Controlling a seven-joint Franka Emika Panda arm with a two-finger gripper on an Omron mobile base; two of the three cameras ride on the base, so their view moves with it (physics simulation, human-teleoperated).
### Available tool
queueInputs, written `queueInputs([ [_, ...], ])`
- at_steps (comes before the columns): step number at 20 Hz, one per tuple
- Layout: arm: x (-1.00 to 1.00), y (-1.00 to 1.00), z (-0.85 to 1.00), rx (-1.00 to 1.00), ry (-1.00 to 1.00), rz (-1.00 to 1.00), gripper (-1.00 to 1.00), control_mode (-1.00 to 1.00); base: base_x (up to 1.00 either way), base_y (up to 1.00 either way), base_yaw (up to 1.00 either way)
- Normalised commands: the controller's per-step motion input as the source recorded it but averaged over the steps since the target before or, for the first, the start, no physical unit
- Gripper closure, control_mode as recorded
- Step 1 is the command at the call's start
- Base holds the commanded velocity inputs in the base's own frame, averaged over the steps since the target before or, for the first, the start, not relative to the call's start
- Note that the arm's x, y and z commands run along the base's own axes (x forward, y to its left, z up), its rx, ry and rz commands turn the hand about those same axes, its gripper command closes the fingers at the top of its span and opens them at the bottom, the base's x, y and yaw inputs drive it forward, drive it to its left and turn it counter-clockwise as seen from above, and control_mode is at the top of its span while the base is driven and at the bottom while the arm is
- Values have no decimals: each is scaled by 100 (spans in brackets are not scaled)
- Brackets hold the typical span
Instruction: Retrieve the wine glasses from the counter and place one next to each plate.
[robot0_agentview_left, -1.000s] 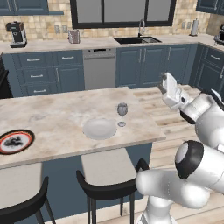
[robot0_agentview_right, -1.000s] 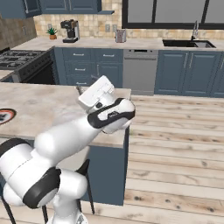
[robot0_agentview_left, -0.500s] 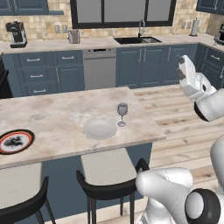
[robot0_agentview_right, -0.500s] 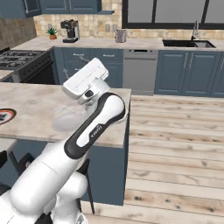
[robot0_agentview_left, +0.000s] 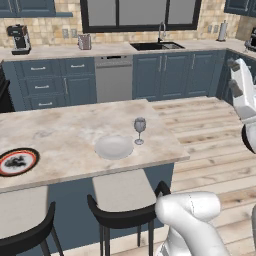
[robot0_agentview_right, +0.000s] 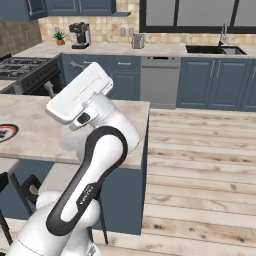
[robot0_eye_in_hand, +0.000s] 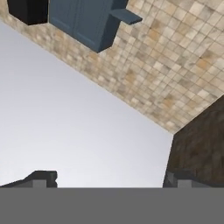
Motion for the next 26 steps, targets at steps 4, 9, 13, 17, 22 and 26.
queueInputs([
  [4,0,0,0,0,0,0,-100,100,-100,-85,-11],
  [9,0,0,0,0,0,0,-100,100,-50,-100,-28],
  [13,0,0,0,0,0,0,-100,100,-5,-100,-43],
  [17,0,0,0,0,0,0,-100,100,24,-46,-74],
  [22,0,0,0,0,0,0,-100,100,21,-19,-83],
  [26,0,0,0,0,0,0,-100,100,77,31,-68],
])
